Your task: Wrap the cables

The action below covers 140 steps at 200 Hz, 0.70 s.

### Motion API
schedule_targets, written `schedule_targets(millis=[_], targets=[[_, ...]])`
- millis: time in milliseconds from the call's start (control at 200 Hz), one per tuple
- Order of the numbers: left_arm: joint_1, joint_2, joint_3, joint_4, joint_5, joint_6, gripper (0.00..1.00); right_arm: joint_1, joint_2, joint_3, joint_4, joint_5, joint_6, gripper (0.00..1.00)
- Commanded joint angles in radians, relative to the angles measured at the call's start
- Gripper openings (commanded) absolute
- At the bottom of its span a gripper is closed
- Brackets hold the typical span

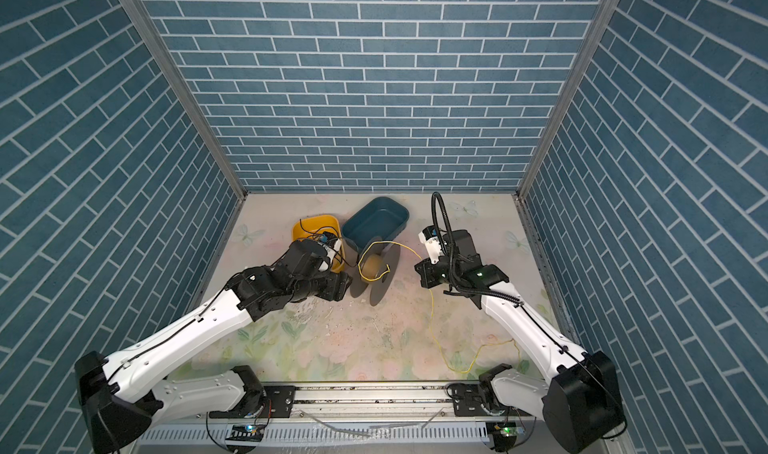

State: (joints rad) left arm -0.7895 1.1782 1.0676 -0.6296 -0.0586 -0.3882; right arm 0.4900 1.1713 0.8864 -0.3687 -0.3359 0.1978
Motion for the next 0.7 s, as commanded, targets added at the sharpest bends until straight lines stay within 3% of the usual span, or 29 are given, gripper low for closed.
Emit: schedule_targets(millis=[0,330,695], targets=[[0.006,0.03,0.026,0.075,0.017,0.013,0.75,0.006,0.005,0.062,-0.071,0.053,-0.055,0.0],[0.005,0.157,0.091,0.18,0.05,0.02,0.68,0.018,0.051,0.089,-0.071,0.124,-0.055,0.0],[0.028,0.245,0.1,0.228,0.016,0.028,0.48,0.067,0.1,0.143,-0.121,0.217,-0.053,0.0]])
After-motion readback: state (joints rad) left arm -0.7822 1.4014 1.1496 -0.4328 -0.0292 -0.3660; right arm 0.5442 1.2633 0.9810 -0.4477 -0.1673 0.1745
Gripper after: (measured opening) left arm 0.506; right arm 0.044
